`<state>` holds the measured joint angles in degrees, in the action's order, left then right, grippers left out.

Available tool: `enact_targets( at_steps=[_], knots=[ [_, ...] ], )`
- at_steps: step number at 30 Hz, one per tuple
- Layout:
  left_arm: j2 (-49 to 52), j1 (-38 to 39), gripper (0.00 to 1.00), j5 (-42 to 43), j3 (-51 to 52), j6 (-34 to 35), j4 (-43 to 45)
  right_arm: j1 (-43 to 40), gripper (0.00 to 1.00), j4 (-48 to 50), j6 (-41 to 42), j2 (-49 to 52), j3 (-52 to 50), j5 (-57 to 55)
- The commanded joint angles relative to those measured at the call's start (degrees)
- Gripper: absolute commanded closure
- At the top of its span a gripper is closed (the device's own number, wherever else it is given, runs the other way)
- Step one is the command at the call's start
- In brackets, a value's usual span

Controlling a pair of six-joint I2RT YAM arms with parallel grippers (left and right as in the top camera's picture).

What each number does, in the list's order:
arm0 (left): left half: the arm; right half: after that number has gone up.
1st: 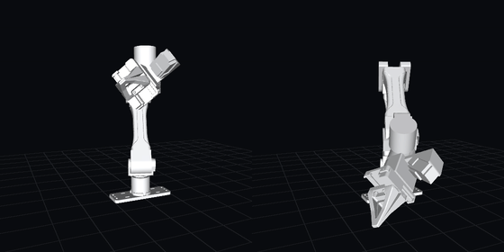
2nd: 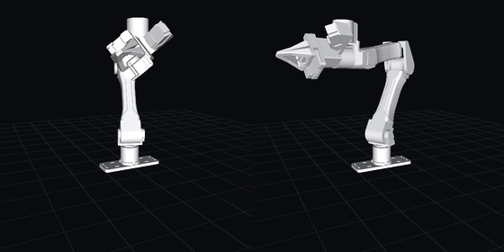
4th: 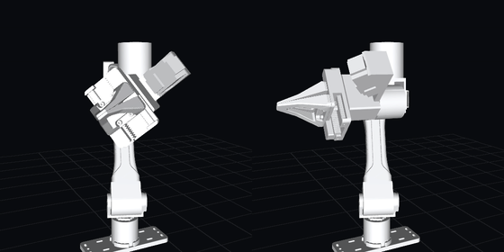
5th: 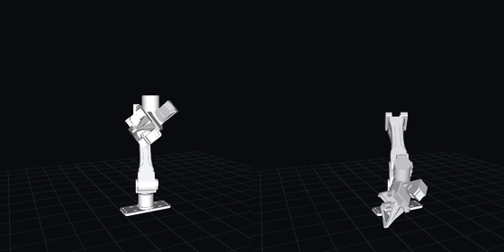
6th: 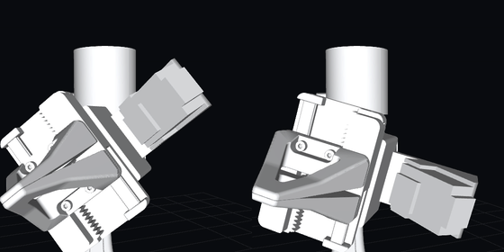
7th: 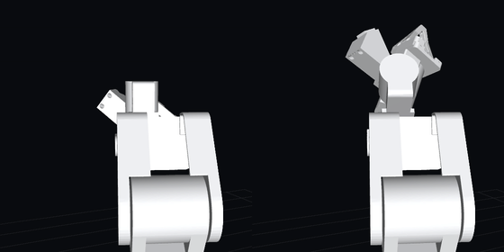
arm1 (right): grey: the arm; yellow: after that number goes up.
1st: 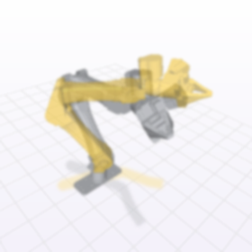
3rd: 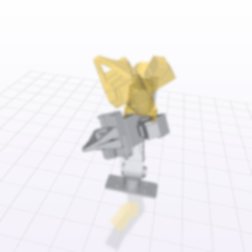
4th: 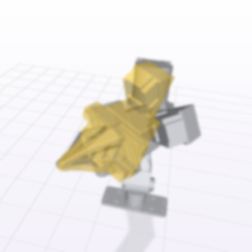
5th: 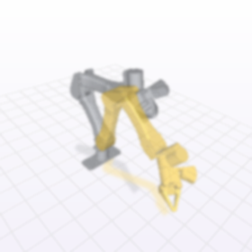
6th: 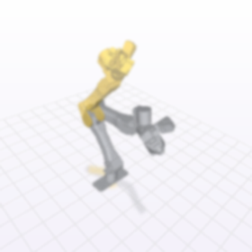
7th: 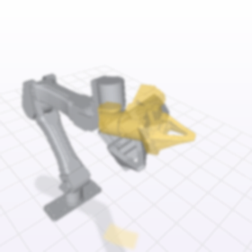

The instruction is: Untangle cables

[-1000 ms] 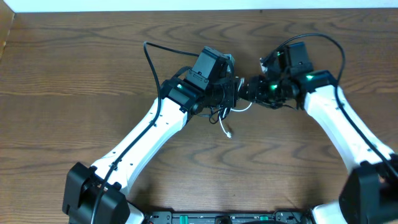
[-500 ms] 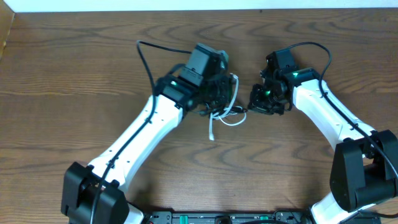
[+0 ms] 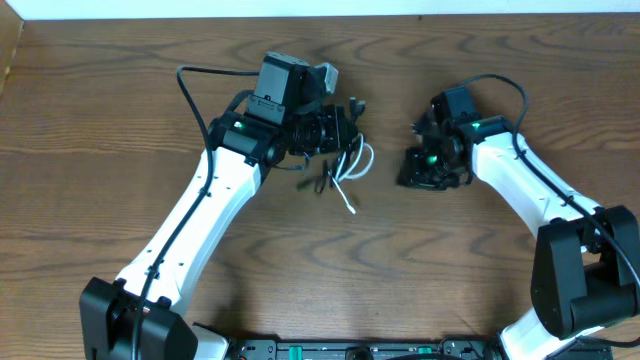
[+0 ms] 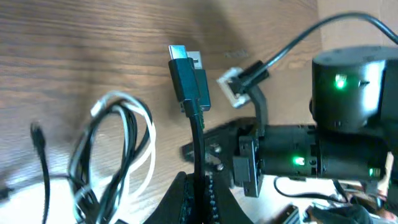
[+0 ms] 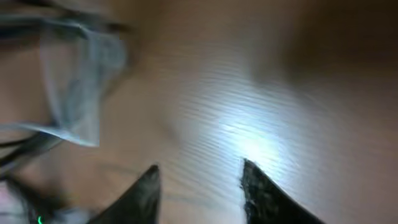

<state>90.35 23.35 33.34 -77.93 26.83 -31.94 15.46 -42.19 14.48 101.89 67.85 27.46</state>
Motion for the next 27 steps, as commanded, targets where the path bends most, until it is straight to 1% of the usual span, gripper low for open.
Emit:
enact_targets(
  at_steps=[1,3,4,7,9,11,14,16,18,20,22,24,25,27],
  knots=[
    [-1.09,0.07,0.93,2.45,-0.63,1.05,0.09,0.00,0.48,3.37,-9.40,-4.35,0.28,17.33],
    [-1.09,0.07,0.92,2.43,-0.63,2.08,0.26,-0.04,0.45,6.01,-6.64,-5.92,0.28,17.70],
    [-1.09,0.07,0.93,2.40,-0.63,2.89,1.09,-0.02,0.45,7.85,-3.50,-6.34,0.28,17.75],
    [-1.09,0.07,0.93,1.55,-0.63,5.64,2.47,0.20,0.45,9.27,0.28,-6.29,0.28,18.01],
    [-1.09,0.07,0.92,-1.46,-0.63,11.32,3.13,-0.07,0.45,9.27,0.61,-6.36,0.28,20.15],
    [-1.09,0.07,0.93,-5.40,-0.63,17.09,3.13,-0.76,0.45,9.94,-1.57,-6.36,0.28,25.22],
    [-1.09,0.07,0.93,-9.75,-0.63,26.91,3.21,-1.25,0.43,12.28,-10.29,-6.38,0.28,35.93],
    [-1.09,0.07,0.93,-11.04,-0.63,32.35,3.56,-1.11,0.41,13.29,-14.93,-6.38,0.28,39.47],
    [-1.09,0.07,0.93,-11.65,-0.63,38.07,4.02,-0.72,0.38,13.88,-16.92,-6.38,0.28,38.77],
    [-1.09,0.07,0.93,-11.58,-0.63,43.25,4.20,0.07,0.34,14.97,-17.18,-6.36,0.28,36.11],
    [-1.09,0.07,0.93,-11.56,-0.63,46.49,4.17,0.96,0.34,16.41,-17.16,-6.36,0.28,33.38],
    [-1.09,0.13,0.92,-11.30,-0.63,47.45,4.17,2.08,0.34,18.03,-17.00,-6.34,0.28,29.57],
    [-1.09,0.13,0.92,-10.60,-0.63,47.43,4.15,2.75,0.37,18.97,-15.82,-6.34,0.28,25.90],
    [-1.09,0.13,0.93,-9.11,-0.63,47.41,4.15,3.56,0.38,20.41,-13.16,-6.32,0.28,20.35]
  ],
)
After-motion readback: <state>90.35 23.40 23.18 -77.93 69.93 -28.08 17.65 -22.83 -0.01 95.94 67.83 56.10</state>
